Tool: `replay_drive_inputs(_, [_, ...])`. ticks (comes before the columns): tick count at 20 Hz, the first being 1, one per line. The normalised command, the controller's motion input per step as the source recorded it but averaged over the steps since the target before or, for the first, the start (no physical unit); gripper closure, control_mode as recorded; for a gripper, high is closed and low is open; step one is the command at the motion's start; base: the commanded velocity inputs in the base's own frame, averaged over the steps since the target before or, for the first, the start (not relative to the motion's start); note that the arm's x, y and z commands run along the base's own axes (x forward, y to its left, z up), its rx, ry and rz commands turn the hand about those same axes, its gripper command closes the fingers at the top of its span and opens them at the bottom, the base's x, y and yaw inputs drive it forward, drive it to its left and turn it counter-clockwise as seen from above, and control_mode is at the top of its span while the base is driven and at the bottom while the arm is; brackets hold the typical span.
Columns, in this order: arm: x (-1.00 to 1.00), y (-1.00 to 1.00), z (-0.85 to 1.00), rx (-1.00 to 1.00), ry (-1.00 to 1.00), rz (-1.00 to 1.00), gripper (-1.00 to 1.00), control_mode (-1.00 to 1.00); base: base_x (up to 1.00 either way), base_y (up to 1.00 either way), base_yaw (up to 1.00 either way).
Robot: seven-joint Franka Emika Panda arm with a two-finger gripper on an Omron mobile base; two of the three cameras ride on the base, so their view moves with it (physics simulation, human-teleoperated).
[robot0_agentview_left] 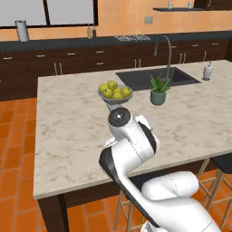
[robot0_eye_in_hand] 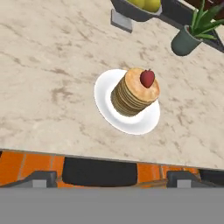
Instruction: Take the strawberry from the fridge and place it on top of the pancake, located on the dining counter.
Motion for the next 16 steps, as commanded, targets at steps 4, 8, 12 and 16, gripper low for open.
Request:
replay_drive_inputs(4, [0.24, 0.57, -0.05, -0.25, 0.25, 0.00, -1.00, -1.00, 0.00, 0.00, 0.00])
replay_drive_inputs(8, [0.41, 0.65, 0.00, -0.34, 0.37, -0.01, -1.00, -1.00, 0.00, 0.00, 0.00])
replay_drive_inputs(12, [0.24, 0.56, -0.01, -0.35, 0.25, -0.15, -1.00, -1.00, 0.00, 0.00, 0.00])
replay_drive_inputs(16, [0.11, 0.33, -0.24, -0.28, 0.08, -0.22, -1.00, -1.00, 0.00, 0.00, 0.00])
